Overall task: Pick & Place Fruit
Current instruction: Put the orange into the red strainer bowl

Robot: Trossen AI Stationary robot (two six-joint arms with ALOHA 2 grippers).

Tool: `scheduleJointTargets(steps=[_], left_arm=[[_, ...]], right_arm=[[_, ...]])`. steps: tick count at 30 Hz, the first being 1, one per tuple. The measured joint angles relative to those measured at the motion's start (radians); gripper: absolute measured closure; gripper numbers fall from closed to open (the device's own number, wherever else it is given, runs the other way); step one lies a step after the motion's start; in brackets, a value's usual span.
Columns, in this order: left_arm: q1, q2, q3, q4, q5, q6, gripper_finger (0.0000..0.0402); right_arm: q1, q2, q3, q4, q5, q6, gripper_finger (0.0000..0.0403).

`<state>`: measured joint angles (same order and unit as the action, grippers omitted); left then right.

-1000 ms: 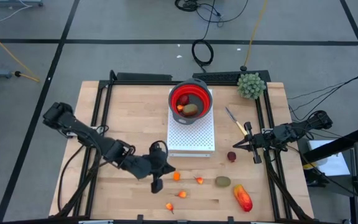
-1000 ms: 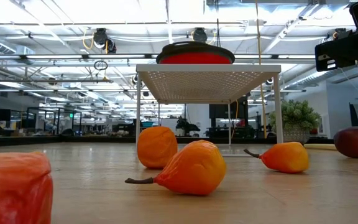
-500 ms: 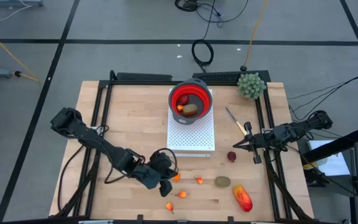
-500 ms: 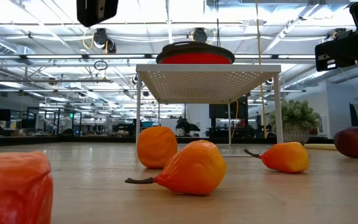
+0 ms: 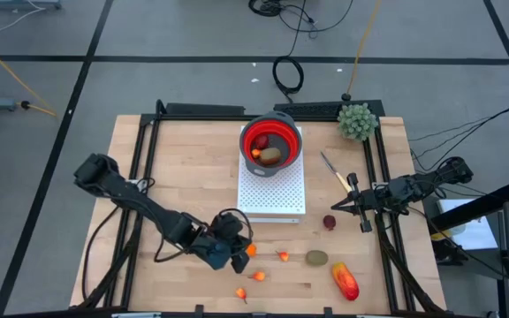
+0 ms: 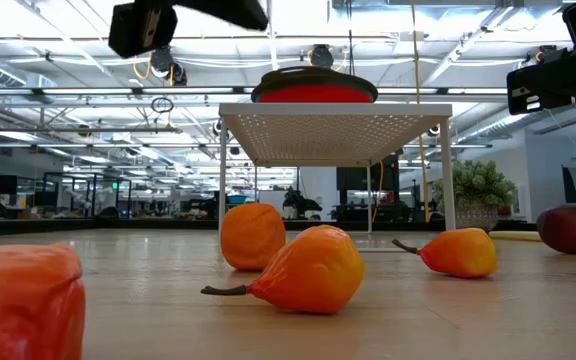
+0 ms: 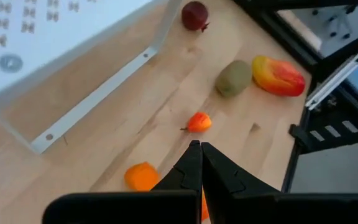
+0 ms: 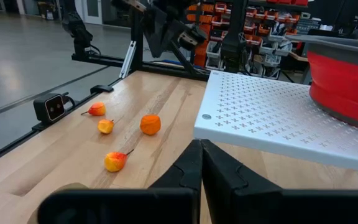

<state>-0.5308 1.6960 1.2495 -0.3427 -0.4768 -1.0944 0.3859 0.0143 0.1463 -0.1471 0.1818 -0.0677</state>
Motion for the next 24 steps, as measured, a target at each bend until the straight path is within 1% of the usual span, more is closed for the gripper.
scheduleJointTargets(steps=[6, 12, 15, 21, 24], left_arm=[[0.0, 0.059, 0.014, -0.01, 0.042, -0.054, 0.0402], [0.004, 0.144, 0.081, -0.05, 0.104, -0.087, 0.0402], [0.012, 0.186, 0.124, -0.117, 0.133, -0.113, 0.0402], [0.025, 0.259, 0.223, -0.319, 0.146, -0.208, 0.0402], [0.032, 0.284, 0.252, -0.347, 0.163, -0.229, 0.0402]], right_arm=[[0.0, 0.0, 0.0, -0.001, 0.0, 0.0, 0.0403], [0.0, 0.0, 0.0, 0.0, 0.0, -0.004, 0.0403], [0.0, 0.0, 0.0, 0.0, 0.0, -0.004, 0.0403], [0.0, 0.0, 0.0, 0.0, 0.0, -0.004, 0.0403], [0.0, 0.0, 0.0, 0.0, 0.0, -0.004, 0.0403]])
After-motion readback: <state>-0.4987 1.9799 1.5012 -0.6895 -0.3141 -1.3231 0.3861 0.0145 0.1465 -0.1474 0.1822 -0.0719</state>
